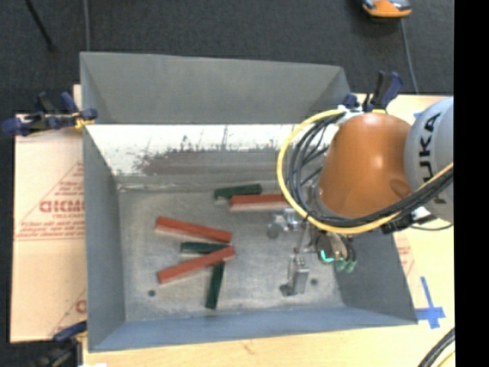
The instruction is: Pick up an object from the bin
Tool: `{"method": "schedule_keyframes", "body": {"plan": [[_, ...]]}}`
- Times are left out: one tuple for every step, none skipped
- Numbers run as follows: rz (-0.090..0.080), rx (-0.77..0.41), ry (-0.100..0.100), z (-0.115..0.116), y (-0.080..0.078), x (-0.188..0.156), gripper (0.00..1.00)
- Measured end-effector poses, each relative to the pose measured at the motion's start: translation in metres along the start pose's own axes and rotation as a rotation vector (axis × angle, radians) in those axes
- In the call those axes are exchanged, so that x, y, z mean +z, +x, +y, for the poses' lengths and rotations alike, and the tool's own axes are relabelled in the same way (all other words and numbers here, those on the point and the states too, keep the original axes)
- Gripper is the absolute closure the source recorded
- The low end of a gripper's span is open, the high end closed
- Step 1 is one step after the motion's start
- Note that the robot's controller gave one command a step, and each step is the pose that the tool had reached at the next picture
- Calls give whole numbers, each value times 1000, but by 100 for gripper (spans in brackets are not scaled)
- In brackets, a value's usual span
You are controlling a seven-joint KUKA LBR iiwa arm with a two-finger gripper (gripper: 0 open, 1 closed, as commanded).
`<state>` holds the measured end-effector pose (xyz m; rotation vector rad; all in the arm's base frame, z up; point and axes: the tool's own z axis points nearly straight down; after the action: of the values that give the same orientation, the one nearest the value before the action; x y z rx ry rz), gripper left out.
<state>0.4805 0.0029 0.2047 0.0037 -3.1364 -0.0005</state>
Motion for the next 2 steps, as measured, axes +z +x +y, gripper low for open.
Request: {"method": "schedule_keyframes", "body": {"plan": [[-9,-35,-2,90,-76,136,0],[-12,-393,1,122,-70,103,0]]}}
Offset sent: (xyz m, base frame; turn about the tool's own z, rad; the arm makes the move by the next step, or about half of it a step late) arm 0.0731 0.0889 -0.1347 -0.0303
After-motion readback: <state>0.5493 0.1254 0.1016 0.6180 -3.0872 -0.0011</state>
